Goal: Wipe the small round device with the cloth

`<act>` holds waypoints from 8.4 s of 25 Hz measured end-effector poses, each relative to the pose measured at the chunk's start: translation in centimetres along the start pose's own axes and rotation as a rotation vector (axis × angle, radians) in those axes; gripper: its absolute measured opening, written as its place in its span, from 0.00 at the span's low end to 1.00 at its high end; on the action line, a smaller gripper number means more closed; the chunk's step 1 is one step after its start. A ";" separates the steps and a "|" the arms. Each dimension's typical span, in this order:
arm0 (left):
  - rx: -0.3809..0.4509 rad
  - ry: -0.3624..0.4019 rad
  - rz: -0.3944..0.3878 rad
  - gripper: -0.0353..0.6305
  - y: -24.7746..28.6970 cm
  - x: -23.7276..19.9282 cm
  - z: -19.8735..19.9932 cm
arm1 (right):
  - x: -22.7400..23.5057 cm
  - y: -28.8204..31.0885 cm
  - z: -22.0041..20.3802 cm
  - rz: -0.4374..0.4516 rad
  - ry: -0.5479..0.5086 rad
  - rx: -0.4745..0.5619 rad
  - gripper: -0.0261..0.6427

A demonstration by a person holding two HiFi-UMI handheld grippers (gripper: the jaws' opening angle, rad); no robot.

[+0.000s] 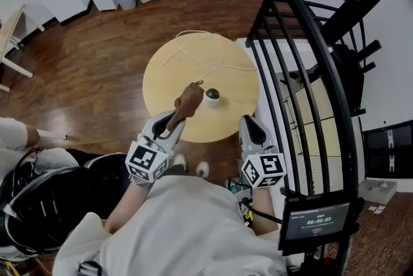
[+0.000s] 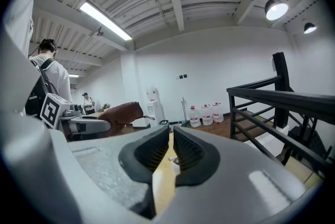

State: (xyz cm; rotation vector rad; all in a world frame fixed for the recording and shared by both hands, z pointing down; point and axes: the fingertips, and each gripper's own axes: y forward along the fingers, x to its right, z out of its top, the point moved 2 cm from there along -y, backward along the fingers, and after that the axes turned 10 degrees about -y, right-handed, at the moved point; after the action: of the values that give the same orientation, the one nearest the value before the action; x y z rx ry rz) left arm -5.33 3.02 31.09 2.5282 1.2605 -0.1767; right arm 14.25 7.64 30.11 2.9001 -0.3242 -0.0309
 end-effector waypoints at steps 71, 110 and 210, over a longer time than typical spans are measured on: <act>-0.807 0.360 -0.447 0.20 21.1 -8.7 -20.8 | 0.6 16.9 -17.1 0.160 0.058 -0.416 0.40; -0.594 0.295 -0.259 0.20 18.7 -5.9 -17.5 | 1.4 16.9 -17.1 0.049 0.065 -0.345 0.40; -0.703 0.276 -0.335 0.20 15.9 -5.3 -24.0 | -1.7 16.8 -21.5 0.467 -0.268 -0.545 0.50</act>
State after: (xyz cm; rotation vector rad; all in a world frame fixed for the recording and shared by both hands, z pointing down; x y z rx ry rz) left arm 3.48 -2.09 58.49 1.7718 1.5064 0.4791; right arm 9.95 -3.23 54.84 2.2227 -0.8766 -0.3694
